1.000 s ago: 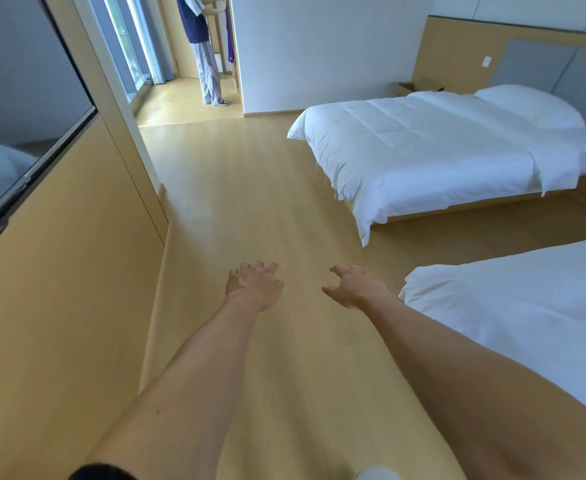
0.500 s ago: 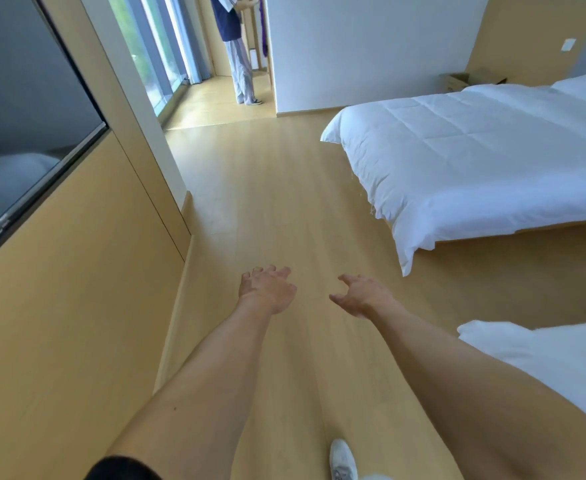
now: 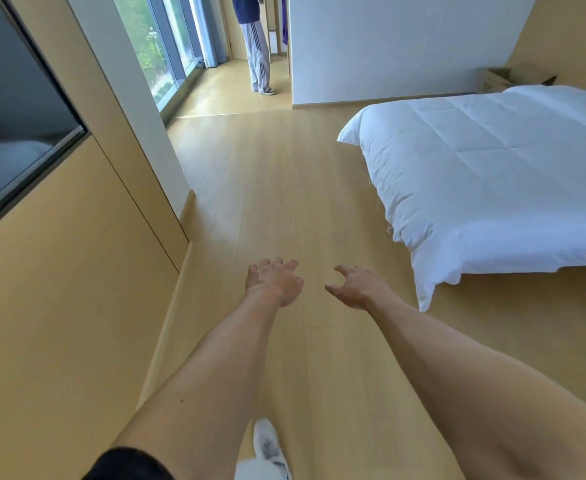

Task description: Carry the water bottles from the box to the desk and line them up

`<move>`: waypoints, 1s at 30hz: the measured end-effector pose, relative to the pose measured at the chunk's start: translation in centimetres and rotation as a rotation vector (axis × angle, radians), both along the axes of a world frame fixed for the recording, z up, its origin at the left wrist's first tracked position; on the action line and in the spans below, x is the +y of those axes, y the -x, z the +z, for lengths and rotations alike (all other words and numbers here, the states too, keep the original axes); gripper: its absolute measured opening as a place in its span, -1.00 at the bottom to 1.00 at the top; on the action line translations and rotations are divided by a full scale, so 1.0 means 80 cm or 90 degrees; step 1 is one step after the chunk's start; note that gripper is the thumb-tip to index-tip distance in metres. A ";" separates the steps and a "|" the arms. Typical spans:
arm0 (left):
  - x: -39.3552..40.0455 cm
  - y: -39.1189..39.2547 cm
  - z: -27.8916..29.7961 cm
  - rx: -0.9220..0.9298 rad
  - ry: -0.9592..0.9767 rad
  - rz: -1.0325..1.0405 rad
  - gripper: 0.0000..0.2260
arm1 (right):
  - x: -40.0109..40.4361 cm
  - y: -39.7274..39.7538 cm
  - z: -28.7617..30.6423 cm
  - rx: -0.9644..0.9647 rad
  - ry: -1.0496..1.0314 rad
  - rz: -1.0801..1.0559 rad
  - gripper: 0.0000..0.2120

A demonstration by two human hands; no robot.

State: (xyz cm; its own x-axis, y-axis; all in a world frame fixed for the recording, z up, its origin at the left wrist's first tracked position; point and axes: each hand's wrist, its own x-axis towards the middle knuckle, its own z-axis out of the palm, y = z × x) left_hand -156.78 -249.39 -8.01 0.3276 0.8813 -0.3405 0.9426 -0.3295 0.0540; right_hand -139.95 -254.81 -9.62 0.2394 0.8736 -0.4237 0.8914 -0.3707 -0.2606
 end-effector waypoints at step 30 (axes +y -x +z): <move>0.696 -0.087 -0.029 -0.032 0.039 -0.017 -0.53 | 0.662 -0.109 -0.018 -0.029 0.032 -0.053 -0.34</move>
State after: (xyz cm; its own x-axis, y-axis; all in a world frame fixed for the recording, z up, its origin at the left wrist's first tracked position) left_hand -149.79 -193.74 -10.36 0.3684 0.8499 -0.3767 0.9292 -0.3490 0.1215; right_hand -131.26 -201.84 -11.08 0.3302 0.8276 -0.4539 0.8673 -0.4558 -0.2002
